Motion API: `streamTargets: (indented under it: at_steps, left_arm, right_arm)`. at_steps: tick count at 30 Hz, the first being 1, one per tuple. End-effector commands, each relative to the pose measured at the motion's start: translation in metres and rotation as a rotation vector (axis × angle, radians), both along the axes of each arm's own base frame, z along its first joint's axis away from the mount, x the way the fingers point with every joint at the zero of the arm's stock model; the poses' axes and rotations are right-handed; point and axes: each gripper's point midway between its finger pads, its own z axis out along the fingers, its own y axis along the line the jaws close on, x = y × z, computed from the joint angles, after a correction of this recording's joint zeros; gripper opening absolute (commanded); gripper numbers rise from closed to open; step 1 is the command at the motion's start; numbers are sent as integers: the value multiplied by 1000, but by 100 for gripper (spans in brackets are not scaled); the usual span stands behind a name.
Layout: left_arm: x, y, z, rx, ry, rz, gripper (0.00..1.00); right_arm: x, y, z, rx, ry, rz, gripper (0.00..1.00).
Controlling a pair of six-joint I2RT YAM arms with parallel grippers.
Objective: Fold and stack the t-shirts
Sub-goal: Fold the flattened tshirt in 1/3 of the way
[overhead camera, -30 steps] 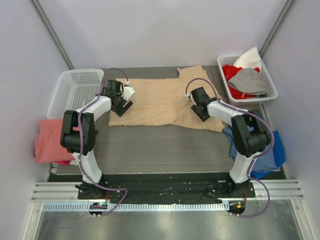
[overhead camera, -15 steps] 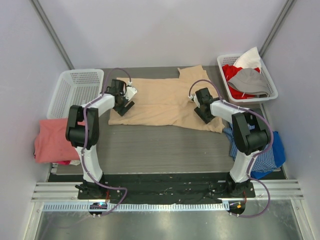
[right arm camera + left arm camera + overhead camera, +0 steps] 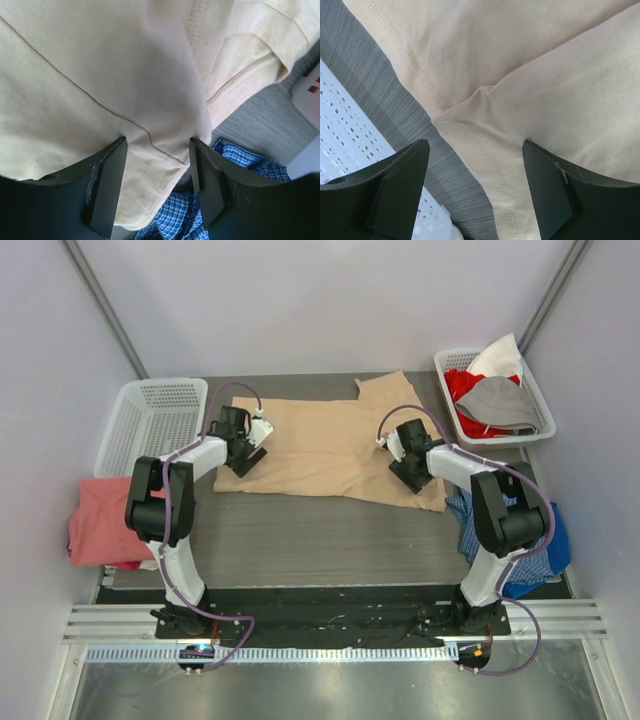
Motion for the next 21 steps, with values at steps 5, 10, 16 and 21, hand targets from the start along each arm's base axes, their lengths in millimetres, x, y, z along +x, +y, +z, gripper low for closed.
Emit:
streamTargets:
  at_steps: [5,10,16,21]
  left_arm:
    - [-69,18,-22,75,204,-24,81]
    - [-85,19,-16,81,220,-33,81]
    - [-107,22,-9,92,241,-43,82]
    - [-125,25,-5,98,259,-47,81]
  right_arm:
    - [-66,4,-16,39,265,173,63]
    - [-83,7,-11,63,327,218,67]
    - [-103,9,-3,74,396,275,67]
    - [-120,13,5,91,443,317,68]
